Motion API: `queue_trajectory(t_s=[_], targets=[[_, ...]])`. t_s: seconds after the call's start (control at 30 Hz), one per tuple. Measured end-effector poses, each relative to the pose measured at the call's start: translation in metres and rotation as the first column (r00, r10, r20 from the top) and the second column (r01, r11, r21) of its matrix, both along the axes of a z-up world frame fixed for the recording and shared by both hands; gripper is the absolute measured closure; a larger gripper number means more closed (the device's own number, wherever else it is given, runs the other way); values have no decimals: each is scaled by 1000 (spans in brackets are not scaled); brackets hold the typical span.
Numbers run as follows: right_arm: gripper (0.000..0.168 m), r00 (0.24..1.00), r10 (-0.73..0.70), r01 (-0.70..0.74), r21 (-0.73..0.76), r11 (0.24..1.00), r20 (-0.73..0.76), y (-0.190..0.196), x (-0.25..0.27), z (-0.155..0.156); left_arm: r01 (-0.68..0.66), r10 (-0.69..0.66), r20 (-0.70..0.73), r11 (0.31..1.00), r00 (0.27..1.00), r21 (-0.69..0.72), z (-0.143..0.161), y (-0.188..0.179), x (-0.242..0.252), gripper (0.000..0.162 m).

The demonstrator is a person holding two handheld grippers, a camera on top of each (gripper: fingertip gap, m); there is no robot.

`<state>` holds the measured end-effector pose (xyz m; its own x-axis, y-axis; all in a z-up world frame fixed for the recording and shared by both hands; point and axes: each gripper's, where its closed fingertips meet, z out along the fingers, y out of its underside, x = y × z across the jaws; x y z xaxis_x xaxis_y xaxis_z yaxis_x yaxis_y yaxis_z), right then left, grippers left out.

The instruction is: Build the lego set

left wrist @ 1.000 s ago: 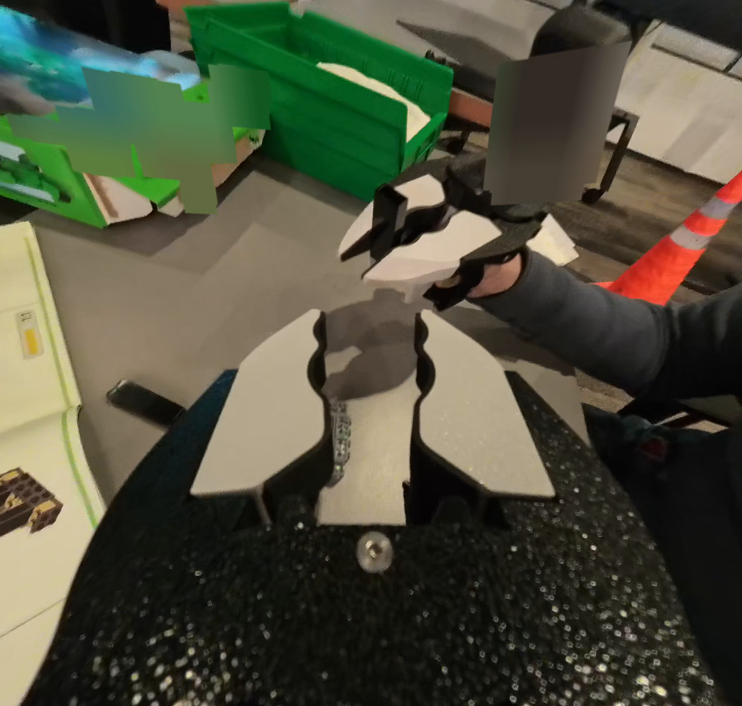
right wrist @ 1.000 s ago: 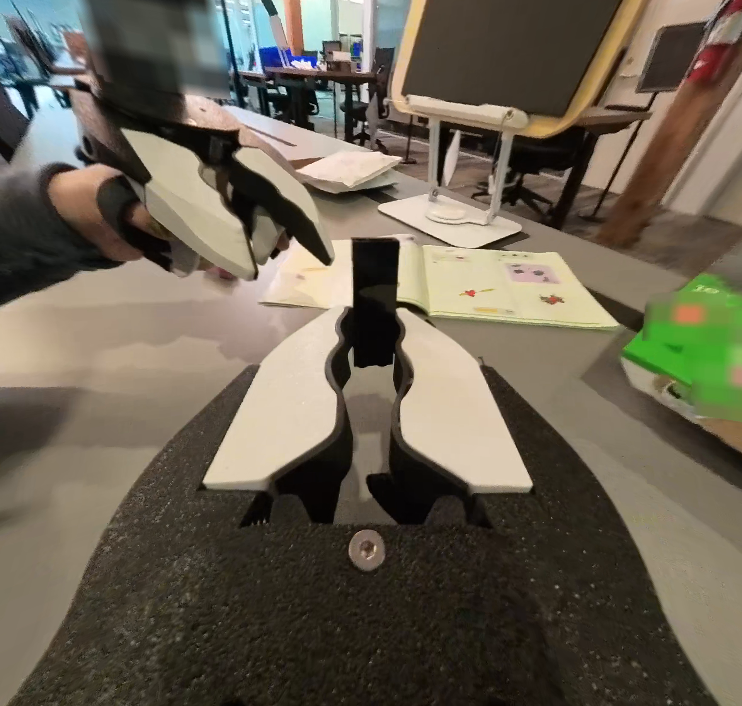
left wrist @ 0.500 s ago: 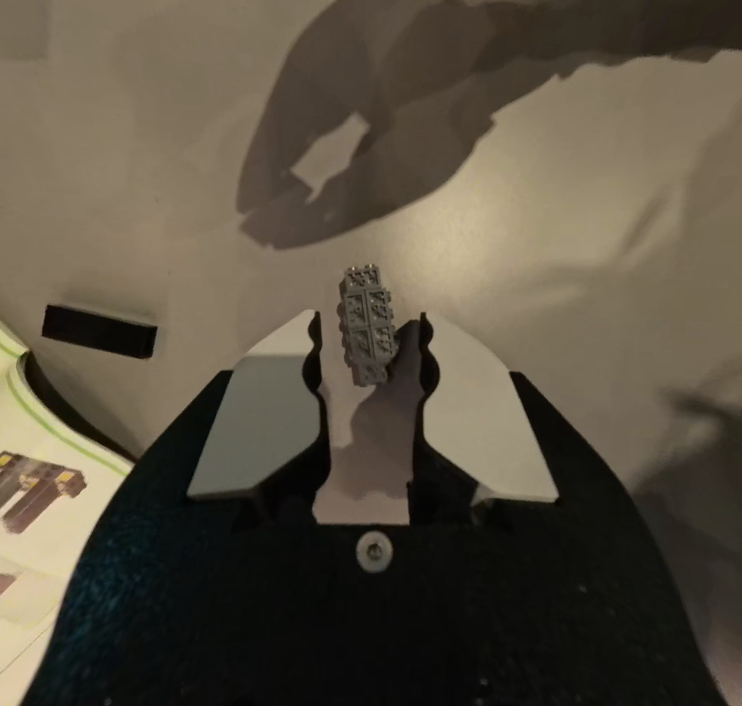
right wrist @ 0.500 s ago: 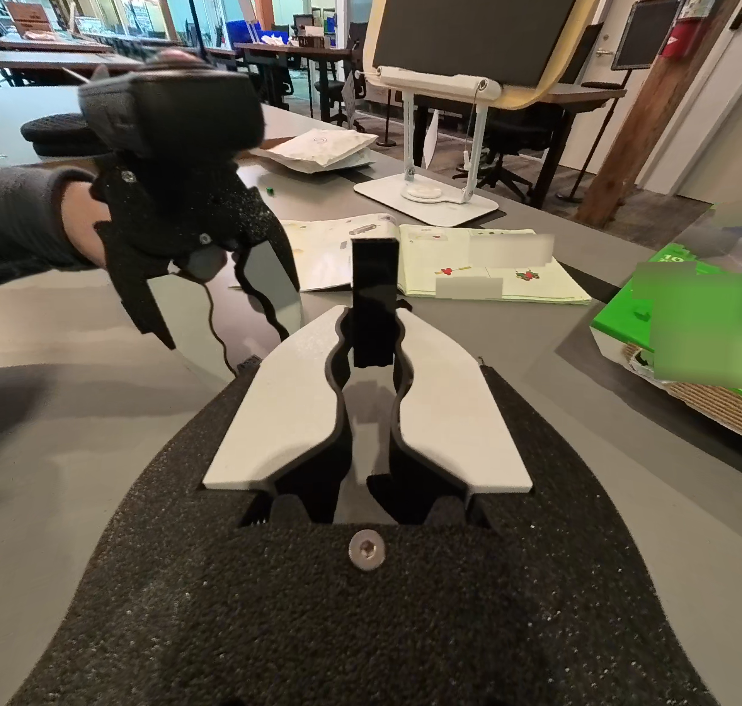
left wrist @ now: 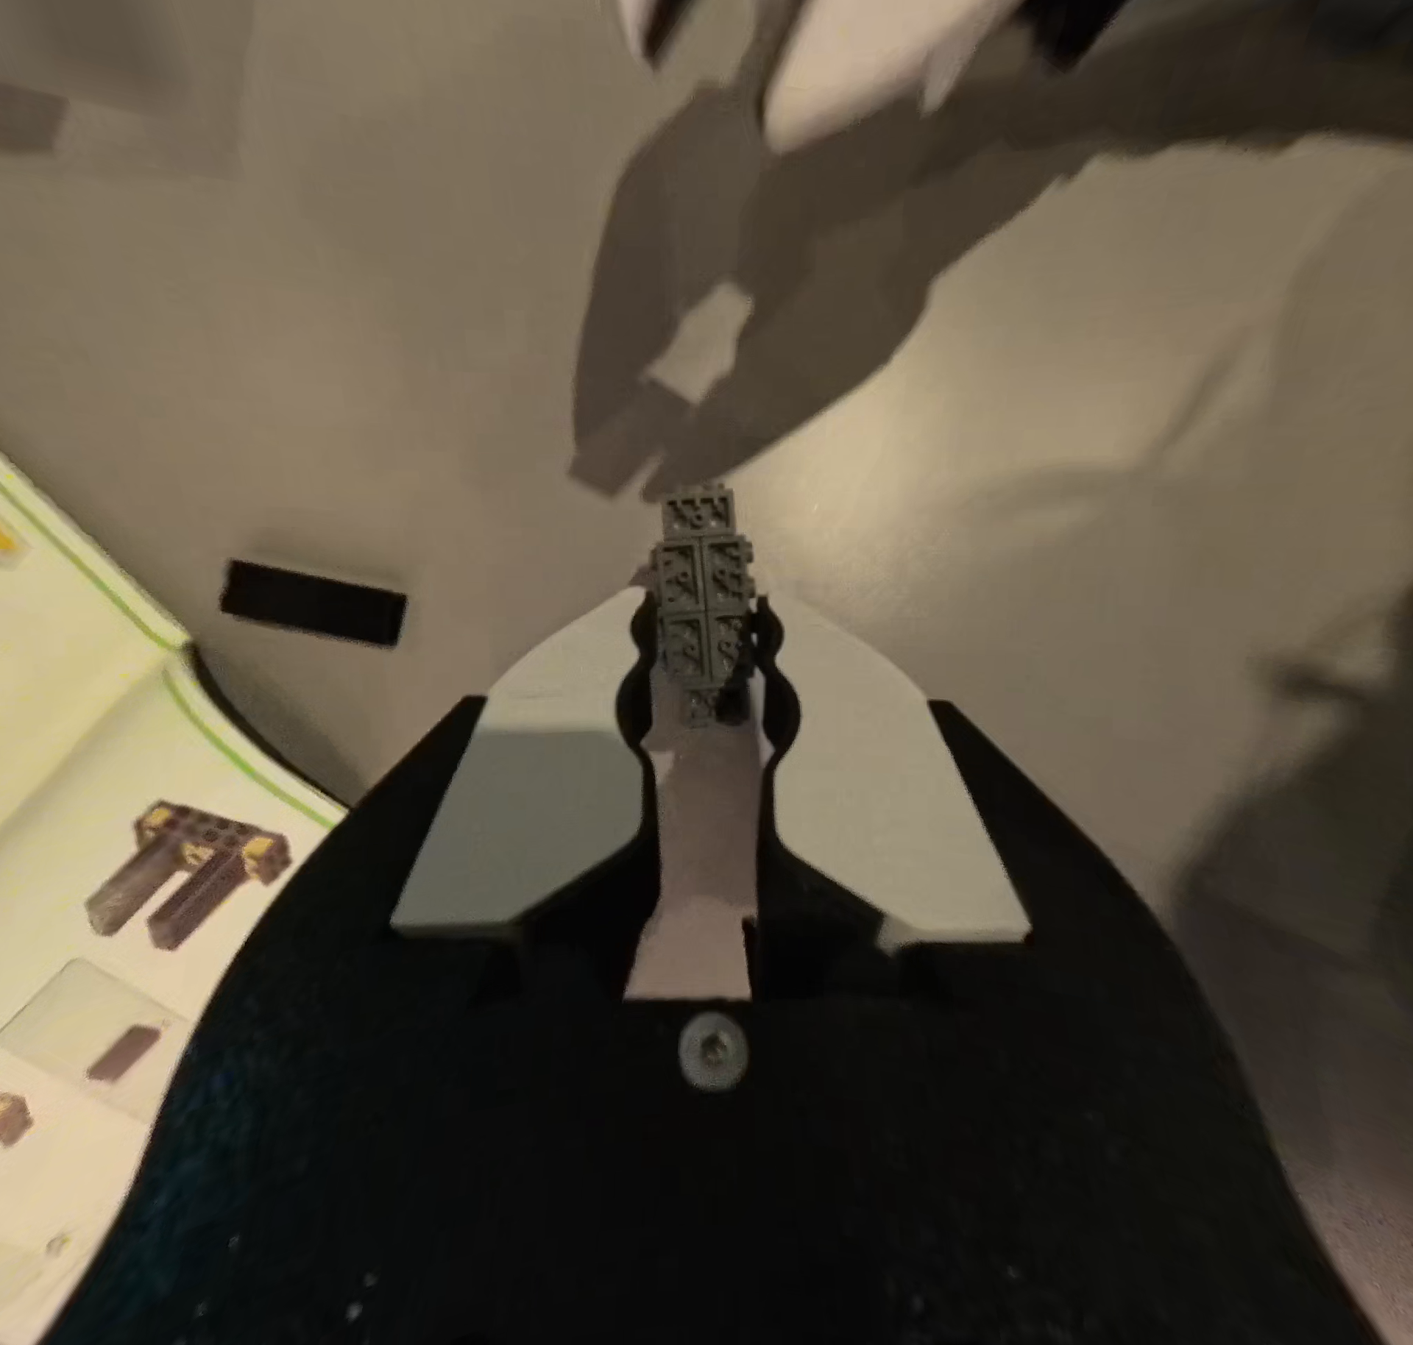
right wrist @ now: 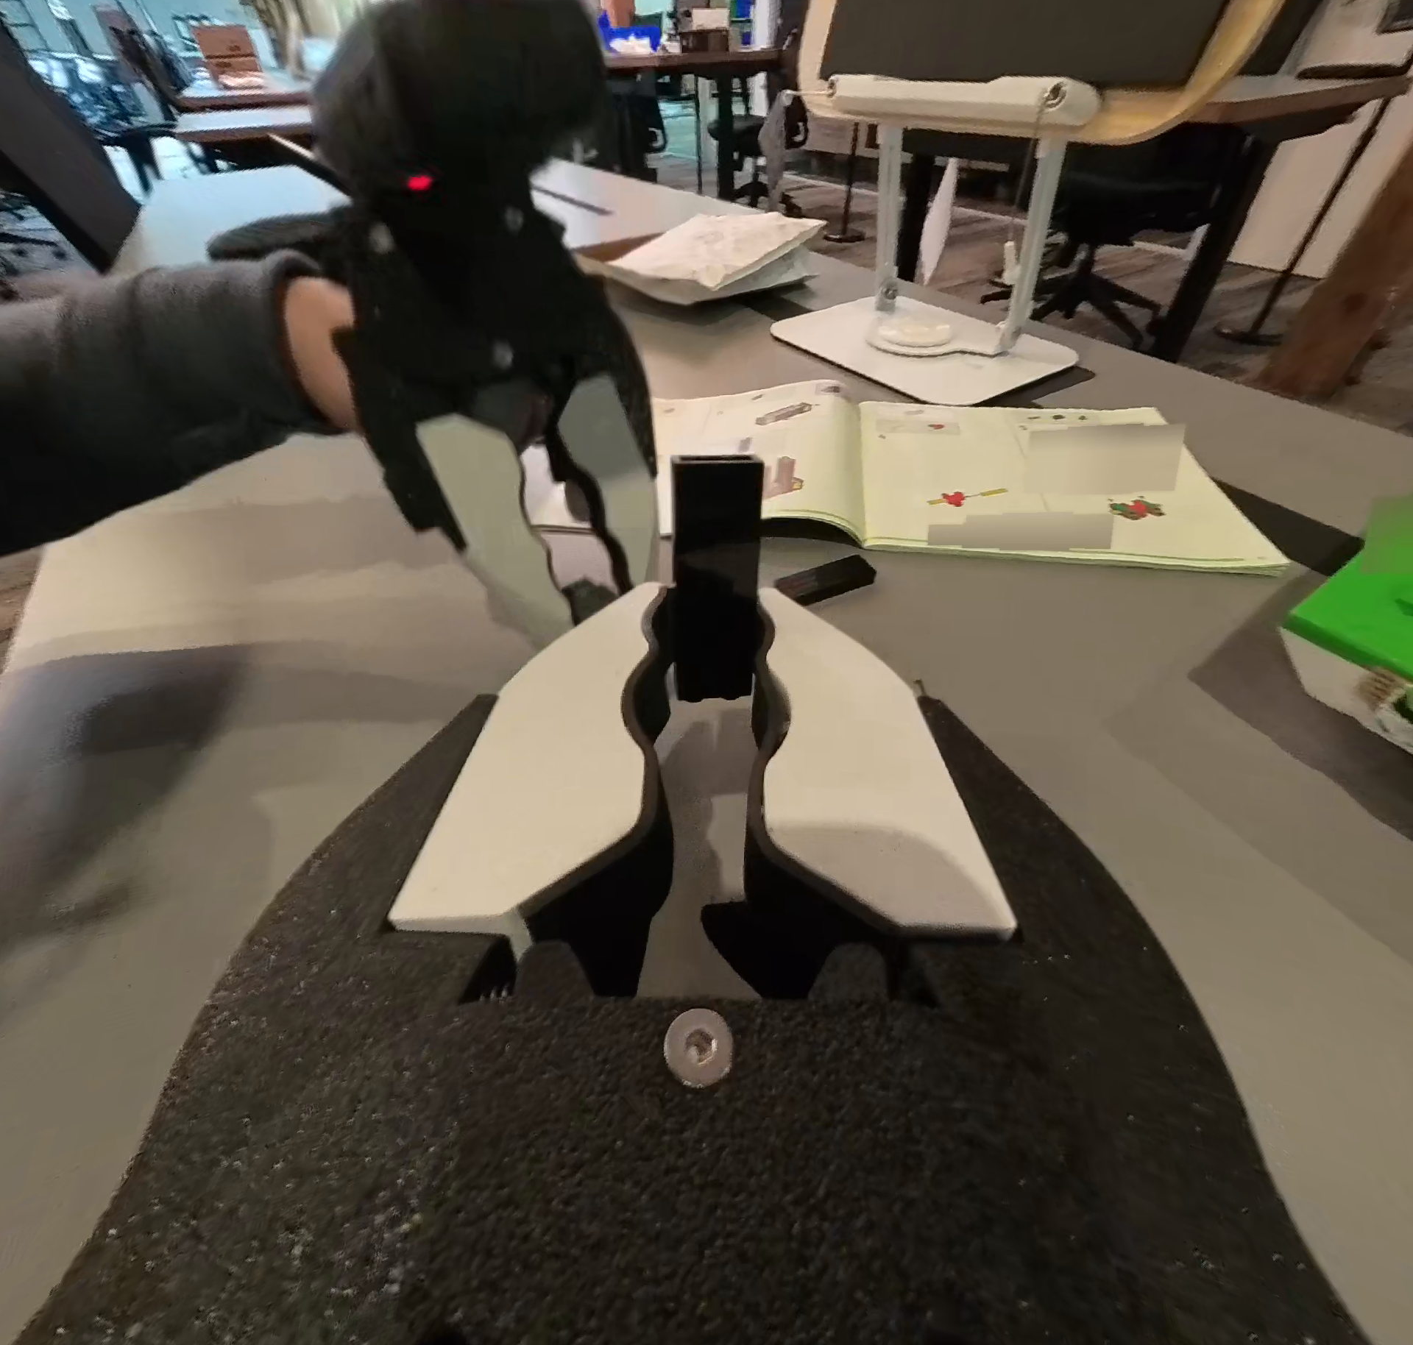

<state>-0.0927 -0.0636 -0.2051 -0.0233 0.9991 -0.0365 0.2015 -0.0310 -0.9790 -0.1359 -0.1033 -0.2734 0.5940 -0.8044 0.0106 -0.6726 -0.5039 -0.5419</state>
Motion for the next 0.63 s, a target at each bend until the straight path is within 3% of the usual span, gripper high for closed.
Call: queue_trajectory(t_s=[0.03,0.17,0.4,0.5,0.63], targets=[[151,1000,29,-29,-20,999,0,-3,-1,1,10,-12,78,1000,997,21,16,1,2,138],[151,993,112,-115,-83,990,-43,-5,-9,22,63,-95,283,991,954,120,88,4,-3,138],[151,961,248,-258,-76,963,-122,0,-51,119,175,-257,407,958,876,229,212,14,-22,138],[151,971,204,-207,-9,978,-123,1,-73,148,206,-284,430,954,857,219,249,16,-29,138],[151,948,255,-260,-1,966,-191,-9,-81,170,201,-268,413,959,870,199,278,21,-36,137]])
